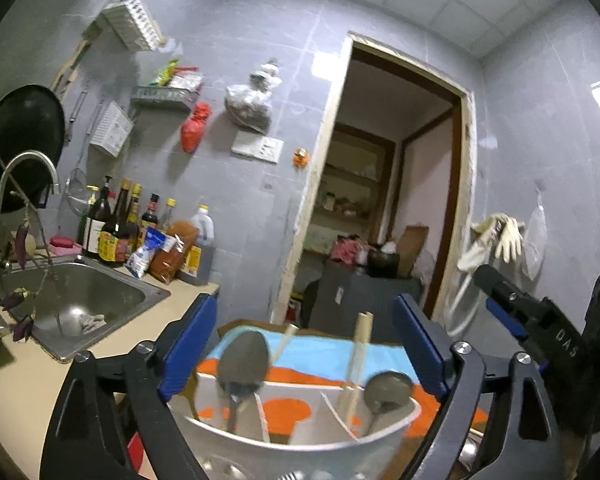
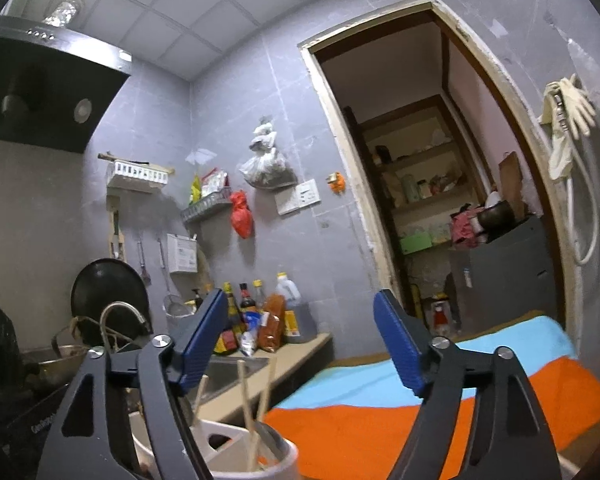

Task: Organize utensils
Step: 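Move both tools back down to the remaining utensils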

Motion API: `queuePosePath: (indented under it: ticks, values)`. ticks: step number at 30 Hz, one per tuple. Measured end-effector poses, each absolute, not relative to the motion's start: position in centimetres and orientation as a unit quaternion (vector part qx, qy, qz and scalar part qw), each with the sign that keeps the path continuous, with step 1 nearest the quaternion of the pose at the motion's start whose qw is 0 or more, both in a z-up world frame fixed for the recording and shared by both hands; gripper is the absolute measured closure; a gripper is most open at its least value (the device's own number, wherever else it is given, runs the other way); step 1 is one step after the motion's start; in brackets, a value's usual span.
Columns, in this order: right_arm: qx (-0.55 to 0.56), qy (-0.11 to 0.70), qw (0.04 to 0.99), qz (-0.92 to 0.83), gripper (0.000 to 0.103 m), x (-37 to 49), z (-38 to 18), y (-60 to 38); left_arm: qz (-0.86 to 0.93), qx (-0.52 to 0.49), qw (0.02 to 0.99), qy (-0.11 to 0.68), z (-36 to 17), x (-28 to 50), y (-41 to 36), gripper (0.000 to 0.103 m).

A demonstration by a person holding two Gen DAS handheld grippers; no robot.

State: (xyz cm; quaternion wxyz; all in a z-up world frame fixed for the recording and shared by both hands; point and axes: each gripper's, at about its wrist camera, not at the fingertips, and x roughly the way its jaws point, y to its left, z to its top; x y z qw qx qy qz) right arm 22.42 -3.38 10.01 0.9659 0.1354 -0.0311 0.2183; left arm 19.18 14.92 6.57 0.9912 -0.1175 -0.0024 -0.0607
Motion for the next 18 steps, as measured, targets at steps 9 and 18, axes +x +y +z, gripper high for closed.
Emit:
queuePosePath:
  ticks: [9,18]
  values:
    - [0.094,-0.001,0.978,0.187,0.001,19.7,11.0,-9.8,-0.092,-0.073,0.992,0.038,8.1,17.9,9.7,0.007]
    - [0.038,0.022,0.986,0.161,0.000,17.6,10.8,-15.3,-0.132,-0.047,0.987,0.073,7.4,18.2,4.2,0.006]
